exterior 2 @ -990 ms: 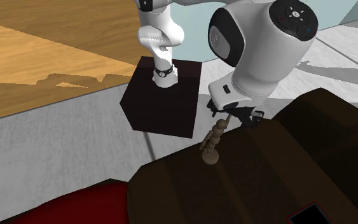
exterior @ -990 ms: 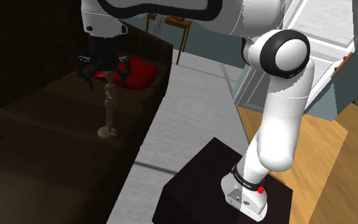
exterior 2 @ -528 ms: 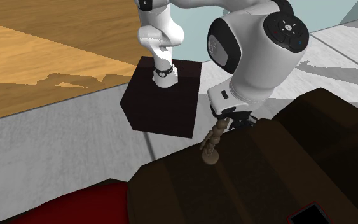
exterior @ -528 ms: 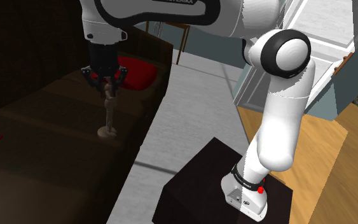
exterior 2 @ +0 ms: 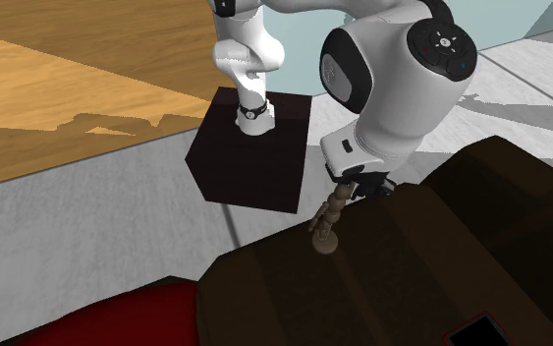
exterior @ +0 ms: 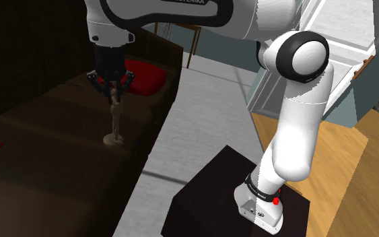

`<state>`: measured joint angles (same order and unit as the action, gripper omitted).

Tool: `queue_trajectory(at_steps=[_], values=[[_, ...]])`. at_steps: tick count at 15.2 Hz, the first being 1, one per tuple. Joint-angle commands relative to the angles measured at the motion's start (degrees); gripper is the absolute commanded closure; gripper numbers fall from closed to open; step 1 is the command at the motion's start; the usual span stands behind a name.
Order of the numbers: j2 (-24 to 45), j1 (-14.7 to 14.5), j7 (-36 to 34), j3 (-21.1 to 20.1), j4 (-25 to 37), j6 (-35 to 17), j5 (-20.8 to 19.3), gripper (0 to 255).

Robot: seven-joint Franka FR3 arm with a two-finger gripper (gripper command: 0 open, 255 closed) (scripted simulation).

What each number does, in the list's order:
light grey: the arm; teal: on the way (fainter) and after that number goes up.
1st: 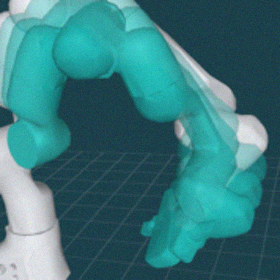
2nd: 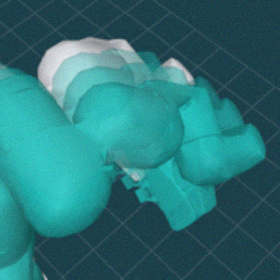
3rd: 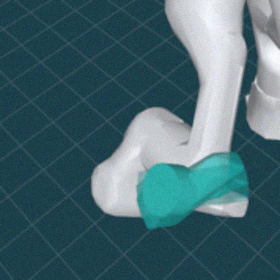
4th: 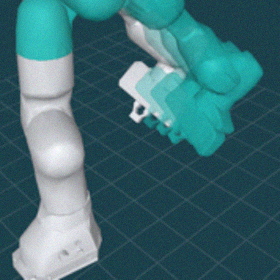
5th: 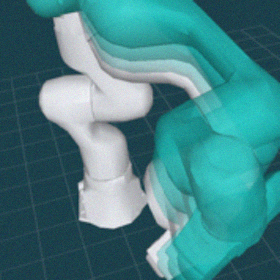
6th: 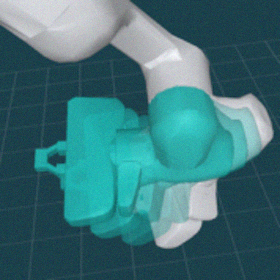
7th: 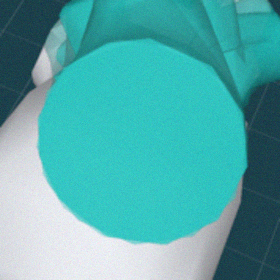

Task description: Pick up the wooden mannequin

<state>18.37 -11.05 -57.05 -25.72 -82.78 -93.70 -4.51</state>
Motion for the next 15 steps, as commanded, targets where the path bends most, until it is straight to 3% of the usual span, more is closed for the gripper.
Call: queue_trajectory(at_steps=[1,15], values=[[0.07,-0.05,0.0,0.0,0.79,0.77,-0.02,255],[2.98,-2.02,-0.74,-0.23,15.88,13.07,-1.19,255]])
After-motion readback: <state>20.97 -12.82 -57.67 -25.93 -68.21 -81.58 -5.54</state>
